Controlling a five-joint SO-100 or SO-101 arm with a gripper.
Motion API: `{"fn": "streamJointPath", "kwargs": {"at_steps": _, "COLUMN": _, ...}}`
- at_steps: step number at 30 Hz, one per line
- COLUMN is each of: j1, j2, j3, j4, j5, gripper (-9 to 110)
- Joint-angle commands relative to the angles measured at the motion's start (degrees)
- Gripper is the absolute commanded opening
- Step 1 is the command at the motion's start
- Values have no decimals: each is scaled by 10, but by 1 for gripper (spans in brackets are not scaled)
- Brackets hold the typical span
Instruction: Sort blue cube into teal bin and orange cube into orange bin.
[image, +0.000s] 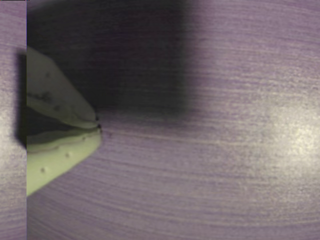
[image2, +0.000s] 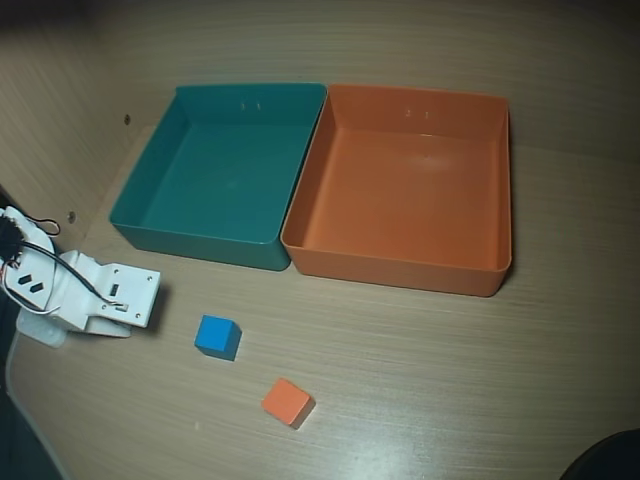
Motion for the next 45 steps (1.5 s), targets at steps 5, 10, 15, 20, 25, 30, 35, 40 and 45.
{"fn": "streamJointPath", "kwargs": {"at_steps": 5, "j1": -3, "j2": 2, "j3": 38, "j4": 7, "j5": 0, "gripper": 0}}
{"fn": "streamJointPath", "kwargs": {"at_steps": 10, "j1": -3, "j2": 2, "j3": 38, "j4": 7, "j5": 0, "gripper": 0}}
{"fn": "streamJointPath", "kwargs": {"at_steps": 15, "j1": 1, "j2": 2, "j3": 38, "j4": 7, "j5": 0, "gripper": 0}}
{"fn": "streamJointPath", "kwargs": {"at_steps": 20, "j1": 2, "j2": 2, "j3": 38, "j4": 7, "j5": 0, "gripper": 0}}
{"fn": "streamJointPath", "kwargs": {"at_steps": 25, "j1": -5, "j2": 1, "j3": 37, "j4": 5, "j5": -10, "gripper": 0}}
{"fn": "streamJointPath", "kwargs": {"at_steps": 30, "j1": -6, "j2": -26, "j3": -28, "j4": -3, "j5": -5, "gripper": 0}}
{"fn": "streamJointPath", "kwargs": {"at_steps": 35, "j1": -7, "j2": -204, "j3": -201, "j4": -3, "j5": -10, "gripper": 1}}
{"fn": "streamJointPath", "kwargs": {"at_steps": 40, "j1": -4, "j2": -432, "j3": -418, "j4": -3, "j5": -10, "gripper": 3}}
{"fn": "streamJointPath", "kwargs": {"at_steps": 45, "j1": 3, "j2": -630, "j3": -615, "j4": -3, "j5": -3, "gripper": 18}}
